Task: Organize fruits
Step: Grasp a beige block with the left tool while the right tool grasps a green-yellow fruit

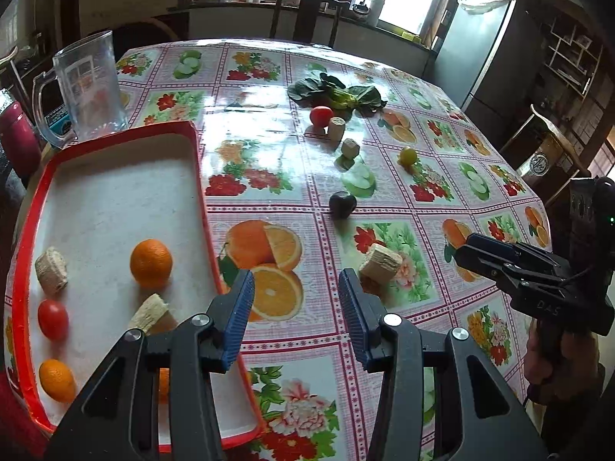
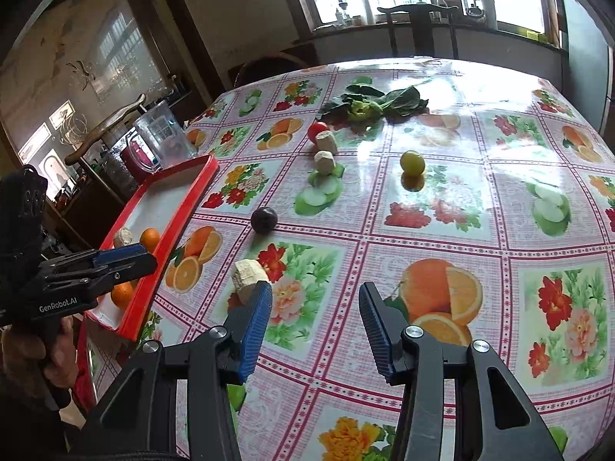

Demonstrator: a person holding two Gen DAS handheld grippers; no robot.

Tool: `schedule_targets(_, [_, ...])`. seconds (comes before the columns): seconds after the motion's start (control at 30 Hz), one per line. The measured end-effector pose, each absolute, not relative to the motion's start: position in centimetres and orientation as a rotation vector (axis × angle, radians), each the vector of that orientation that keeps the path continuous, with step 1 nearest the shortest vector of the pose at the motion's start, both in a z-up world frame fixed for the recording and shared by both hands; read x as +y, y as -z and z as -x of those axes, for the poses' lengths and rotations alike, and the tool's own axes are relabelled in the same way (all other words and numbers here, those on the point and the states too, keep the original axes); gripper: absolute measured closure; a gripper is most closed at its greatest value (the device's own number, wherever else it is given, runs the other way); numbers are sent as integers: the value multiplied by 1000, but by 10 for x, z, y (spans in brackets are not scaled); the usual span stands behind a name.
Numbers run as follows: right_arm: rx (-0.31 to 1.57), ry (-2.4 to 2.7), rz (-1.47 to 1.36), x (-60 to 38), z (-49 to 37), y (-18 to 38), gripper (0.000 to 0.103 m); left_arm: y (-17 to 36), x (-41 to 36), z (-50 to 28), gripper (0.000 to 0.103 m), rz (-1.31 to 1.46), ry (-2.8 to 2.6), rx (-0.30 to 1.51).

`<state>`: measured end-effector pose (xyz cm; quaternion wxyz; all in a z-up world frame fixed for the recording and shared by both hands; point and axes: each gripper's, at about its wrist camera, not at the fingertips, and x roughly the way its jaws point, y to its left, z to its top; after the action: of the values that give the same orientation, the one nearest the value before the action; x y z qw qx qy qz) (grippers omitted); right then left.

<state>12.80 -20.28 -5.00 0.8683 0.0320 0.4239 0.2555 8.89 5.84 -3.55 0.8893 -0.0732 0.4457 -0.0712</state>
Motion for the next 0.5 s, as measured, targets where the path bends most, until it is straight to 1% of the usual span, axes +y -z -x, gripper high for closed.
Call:
schedule_targets(0.27, [889,-479,-90,-224,-149,61,54,52,12,-99,59,111,225,959])
schedule_targets(0.5, [877,-440,-78,-226,-194,69,54,67,-13,-116,59,76,258,994])
